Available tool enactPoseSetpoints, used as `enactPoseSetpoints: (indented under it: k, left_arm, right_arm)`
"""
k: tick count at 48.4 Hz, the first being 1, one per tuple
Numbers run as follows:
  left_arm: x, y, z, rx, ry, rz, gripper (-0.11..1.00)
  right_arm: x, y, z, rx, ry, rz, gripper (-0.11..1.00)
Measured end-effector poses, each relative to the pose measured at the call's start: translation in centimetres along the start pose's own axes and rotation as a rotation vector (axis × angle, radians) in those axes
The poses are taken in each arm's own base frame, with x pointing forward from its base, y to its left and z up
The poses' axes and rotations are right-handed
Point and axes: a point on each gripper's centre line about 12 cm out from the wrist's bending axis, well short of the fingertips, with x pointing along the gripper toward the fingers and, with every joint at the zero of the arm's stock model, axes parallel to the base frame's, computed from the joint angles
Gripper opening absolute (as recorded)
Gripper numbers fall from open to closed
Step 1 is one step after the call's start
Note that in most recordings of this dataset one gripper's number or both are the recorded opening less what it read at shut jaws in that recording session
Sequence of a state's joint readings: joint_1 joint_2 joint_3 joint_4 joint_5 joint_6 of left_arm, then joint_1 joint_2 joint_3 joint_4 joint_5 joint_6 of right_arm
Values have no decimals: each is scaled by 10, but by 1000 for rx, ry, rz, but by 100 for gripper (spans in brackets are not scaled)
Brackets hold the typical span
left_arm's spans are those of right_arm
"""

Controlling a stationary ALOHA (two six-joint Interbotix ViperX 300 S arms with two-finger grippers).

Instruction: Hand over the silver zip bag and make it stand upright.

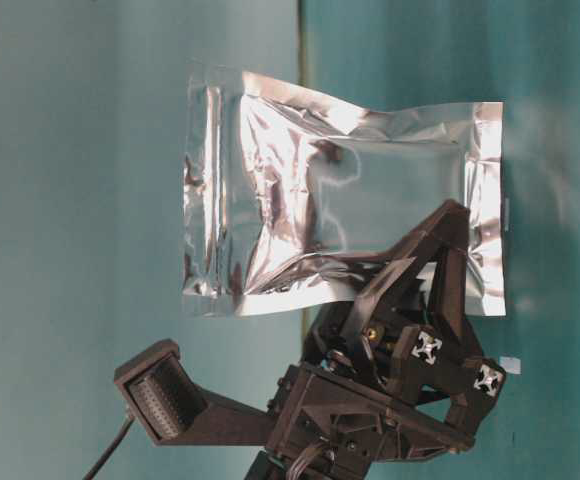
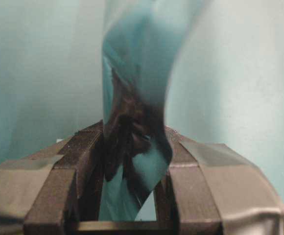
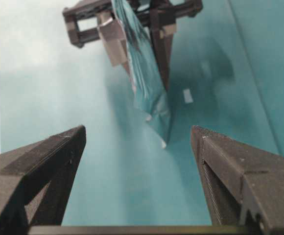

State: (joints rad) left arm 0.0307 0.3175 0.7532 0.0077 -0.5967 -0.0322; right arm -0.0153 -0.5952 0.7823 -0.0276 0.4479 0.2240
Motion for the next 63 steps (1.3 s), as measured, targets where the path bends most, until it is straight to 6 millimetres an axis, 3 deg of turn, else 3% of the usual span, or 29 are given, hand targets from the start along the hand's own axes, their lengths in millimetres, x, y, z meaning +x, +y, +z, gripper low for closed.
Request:
enactPoseSetpoints:
  k: [63]
  left_arm:
    - [1, 0, 0, 2, 0, 0, 28]
  right_arm:
    - [8, 0, -3, 0, -9, 3, 89]
